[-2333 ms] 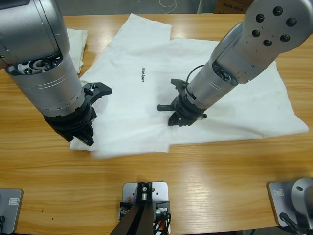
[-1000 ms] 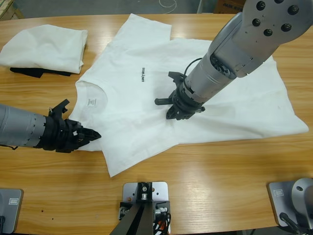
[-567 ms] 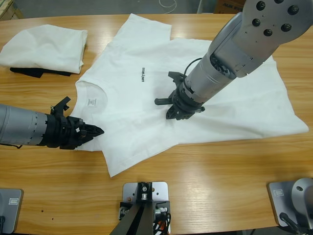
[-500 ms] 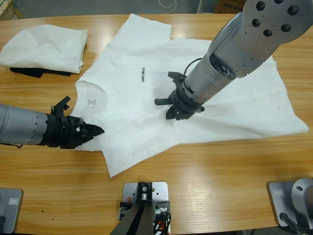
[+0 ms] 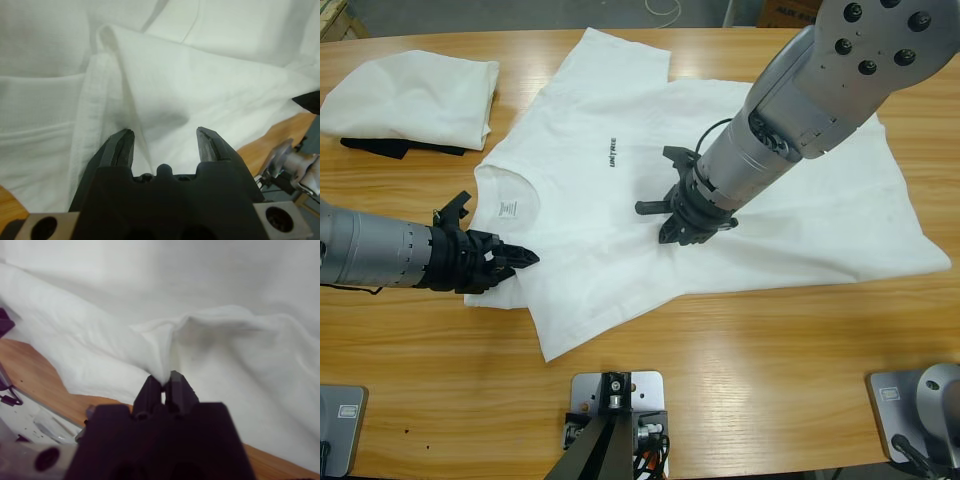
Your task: Fold clothes
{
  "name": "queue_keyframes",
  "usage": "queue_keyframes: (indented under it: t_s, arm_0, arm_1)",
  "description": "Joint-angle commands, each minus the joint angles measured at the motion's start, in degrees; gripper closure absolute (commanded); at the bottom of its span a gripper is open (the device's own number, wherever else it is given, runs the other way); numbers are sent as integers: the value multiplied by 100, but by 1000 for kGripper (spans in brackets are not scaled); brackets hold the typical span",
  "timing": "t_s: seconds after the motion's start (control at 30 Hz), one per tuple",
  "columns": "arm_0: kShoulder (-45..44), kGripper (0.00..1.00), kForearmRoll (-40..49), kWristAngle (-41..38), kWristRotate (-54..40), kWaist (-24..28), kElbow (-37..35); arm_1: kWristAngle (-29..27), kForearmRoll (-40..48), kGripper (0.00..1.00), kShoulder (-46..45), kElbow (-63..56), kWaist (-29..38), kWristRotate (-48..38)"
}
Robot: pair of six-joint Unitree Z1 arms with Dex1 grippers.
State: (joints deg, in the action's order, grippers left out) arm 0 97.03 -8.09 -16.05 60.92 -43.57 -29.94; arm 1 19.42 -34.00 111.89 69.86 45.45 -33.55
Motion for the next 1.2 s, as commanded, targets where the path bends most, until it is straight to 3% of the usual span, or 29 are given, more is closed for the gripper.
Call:
queue_keyframes:
  t_s: [0.03, 0.23, 0.3, 0.53, 0.63, 0.73, 0.77, 0.8, 1.2]
  arm_0:
    - [310, 515, -636, 113, -2, 22, 164]
    - [304, 551, -765, 129, 0, 7, 153]
    - [269, 634, -780, 132, -19, 7, 181]
    - [180, 639, -782, 289, -10, 15, 190]
    - [159, 713, -800, 296, -28, 24, 160]
    - [155, 713, -801, 296, -28, 24, 155]
    - [150, 713, -807, 296, -28, 24, 155]
    - [150, 713, -809, 296, -28, 24, 155]
    - [410, 708, -1348, 362, -28, 435, 93]
  arm_1:
    - [-26, 122, 1000, 259, -127, 70, 17]
    - [-12, 155, 1000, 237, -139, 70, 15]
    - [-9, 169, 1000, 242, -137, 70, 17]
    - [0, 203, 1000, 280, -139, 70, 15]
    - [19, 219, 978, 288, -136, 70, 8]
    - [26, 213, 235, 284, -122, 70, -29]
    - [26, 206, 39, 280, -122, 70, -31]
    - [19, 194, 1, 277, -123, 70, -39]
    - [-158, 201, 0, -41, -380, 78, -90]
